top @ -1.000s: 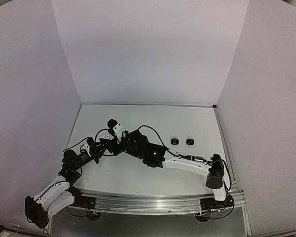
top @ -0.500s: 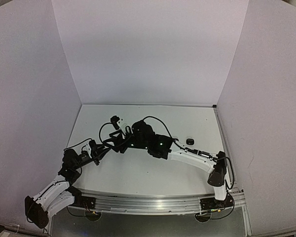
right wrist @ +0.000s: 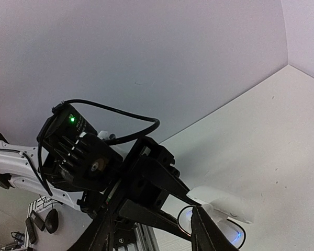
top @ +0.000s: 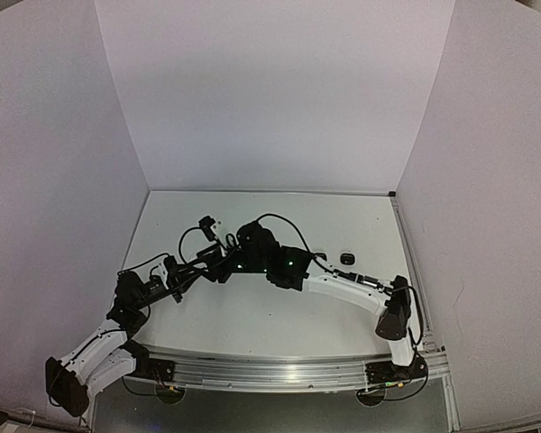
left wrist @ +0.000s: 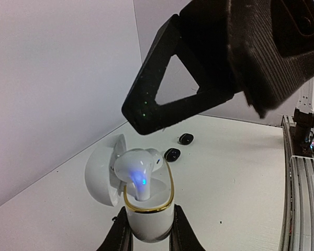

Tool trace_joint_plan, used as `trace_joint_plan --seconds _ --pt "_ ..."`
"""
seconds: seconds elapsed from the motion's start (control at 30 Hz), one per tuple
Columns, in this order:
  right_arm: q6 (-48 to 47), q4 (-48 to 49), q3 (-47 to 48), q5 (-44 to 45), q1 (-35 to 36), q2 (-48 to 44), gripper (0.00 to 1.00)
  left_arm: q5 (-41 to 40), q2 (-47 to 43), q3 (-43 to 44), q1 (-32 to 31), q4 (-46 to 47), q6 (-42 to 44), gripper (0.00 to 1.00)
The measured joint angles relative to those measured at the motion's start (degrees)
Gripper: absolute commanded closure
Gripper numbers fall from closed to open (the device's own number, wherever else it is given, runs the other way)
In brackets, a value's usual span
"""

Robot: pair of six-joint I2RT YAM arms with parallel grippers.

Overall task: Insert the wireless bluetooth earbuds into the charging case
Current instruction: Adjust the left earbud in the left side groove of the charging case.

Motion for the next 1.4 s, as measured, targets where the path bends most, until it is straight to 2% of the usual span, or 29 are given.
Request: trace_joint_plan --seconds 1.2,1.4 --pt "0.1 -0.9 0.9 0.6 -0.8 2.0 0.58 1.3 0.6 0.7 0.0 -1.7 0.0 1.0" --pt "0.2 -1.1 0.9 0.7 -0.8 2.2 0.63 1.3 0.6 0.7 0.0 -2.3 0.0 1.0"
